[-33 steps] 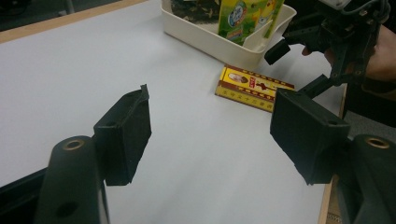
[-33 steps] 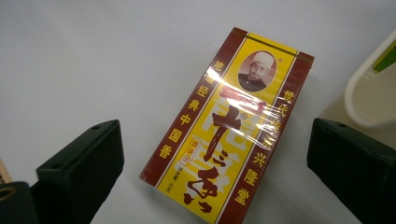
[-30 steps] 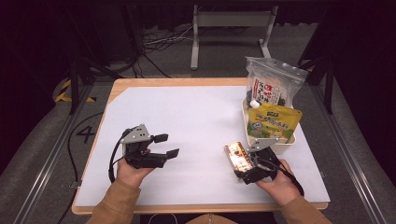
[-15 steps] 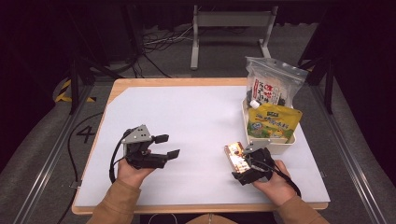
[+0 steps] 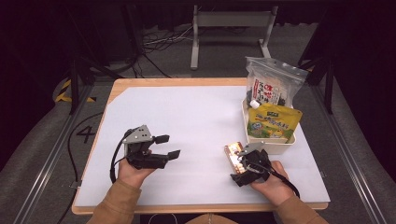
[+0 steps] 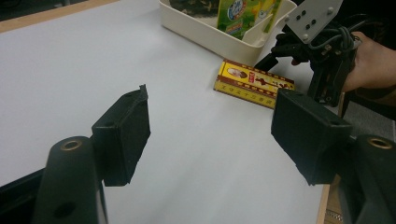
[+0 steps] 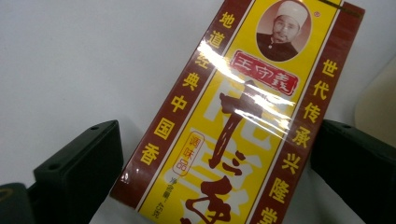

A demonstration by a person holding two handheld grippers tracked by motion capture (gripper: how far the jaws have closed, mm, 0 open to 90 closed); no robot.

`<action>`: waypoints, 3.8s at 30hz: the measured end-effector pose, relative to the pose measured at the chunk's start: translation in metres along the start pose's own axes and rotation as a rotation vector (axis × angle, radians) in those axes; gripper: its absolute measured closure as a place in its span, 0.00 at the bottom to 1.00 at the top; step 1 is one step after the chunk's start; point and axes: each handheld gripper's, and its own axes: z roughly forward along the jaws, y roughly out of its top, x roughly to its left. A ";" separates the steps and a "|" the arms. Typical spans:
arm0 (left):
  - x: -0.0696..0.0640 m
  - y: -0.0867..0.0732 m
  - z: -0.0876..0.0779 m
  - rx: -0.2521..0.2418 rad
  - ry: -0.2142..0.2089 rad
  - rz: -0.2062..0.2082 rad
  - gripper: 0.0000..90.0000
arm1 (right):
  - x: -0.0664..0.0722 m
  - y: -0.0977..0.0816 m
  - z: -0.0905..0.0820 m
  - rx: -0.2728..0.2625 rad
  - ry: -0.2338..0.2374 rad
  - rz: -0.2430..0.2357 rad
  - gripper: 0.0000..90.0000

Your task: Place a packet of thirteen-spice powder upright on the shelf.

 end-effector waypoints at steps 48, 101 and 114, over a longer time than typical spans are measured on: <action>-0.007 0.002 0.015 0.018 -0.039 -0.019 0.31 | 0.029 0.017 -0.046 -0.286 -0.097 -0.038 0.36; -0.025 0.013 0.049 0.029 -0.119 -0.124 0.34 | 0.078 0.044 -0.055 -0.486 -0.118 -0.169 0.36; -0.026 0.012 0.051 0.035 -0.141 -0.141 0.43 | 0.084 0.044 -0.051 -0.476 -0.147 -0.179 0.36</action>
